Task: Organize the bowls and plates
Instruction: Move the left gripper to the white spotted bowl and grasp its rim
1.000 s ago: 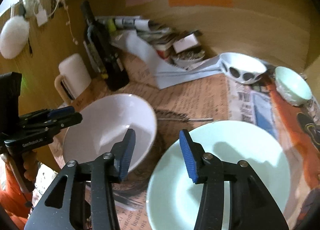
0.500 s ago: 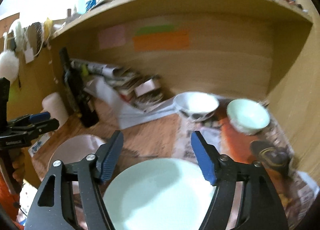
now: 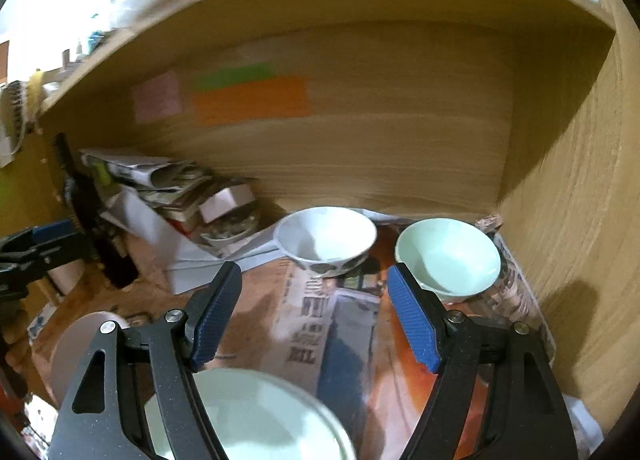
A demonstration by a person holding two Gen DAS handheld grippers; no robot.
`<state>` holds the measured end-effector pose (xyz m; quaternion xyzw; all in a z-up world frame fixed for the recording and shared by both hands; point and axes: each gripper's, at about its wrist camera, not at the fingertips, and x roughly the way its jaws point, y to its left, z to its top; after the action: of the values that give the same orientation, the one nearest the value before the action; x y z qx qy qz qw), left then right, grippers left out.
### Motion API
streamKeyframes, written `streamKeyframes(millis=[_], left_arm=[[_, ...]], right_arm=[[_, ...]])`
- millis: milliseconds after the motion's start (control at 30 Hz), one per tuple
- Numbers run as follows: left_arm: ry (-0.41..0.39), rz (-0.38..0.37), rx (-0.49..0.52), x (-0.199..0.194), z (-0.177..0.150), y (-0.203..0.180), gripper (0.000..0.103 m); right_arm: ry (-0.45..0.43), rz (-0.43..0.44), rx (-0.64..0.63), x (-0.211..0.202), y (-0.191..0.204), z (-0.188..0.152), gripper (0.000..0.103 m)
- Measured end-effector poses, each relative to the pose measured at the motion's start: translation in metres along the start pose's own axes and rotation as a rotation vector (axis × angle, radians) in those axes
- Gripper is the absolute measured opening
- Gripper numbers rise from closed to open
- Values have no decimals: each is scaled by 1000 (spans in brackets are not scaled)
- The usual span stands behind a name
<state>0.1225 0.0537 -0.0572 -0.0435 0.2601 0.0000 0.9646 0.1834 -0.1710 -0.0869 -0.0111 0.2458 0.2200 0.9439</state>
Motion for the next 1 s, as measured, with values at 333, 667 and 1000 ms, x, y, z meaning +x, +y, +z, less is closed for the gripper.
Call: streamKeyframes(millis=[333, 667, 1000], left_arm=[[96, -6, 33, 76, 27, -23, 96], [248, -11, -34, 162, 36, -32, 95], [402, 28, -30, 230, 38, -44, 69]], right_arm=[[82, 15, 56, 52, -37, 8, 72], [138, 67, 68, 89, -55, 0, 72], [158, 78, 102, 99, -72, -11, 72]])
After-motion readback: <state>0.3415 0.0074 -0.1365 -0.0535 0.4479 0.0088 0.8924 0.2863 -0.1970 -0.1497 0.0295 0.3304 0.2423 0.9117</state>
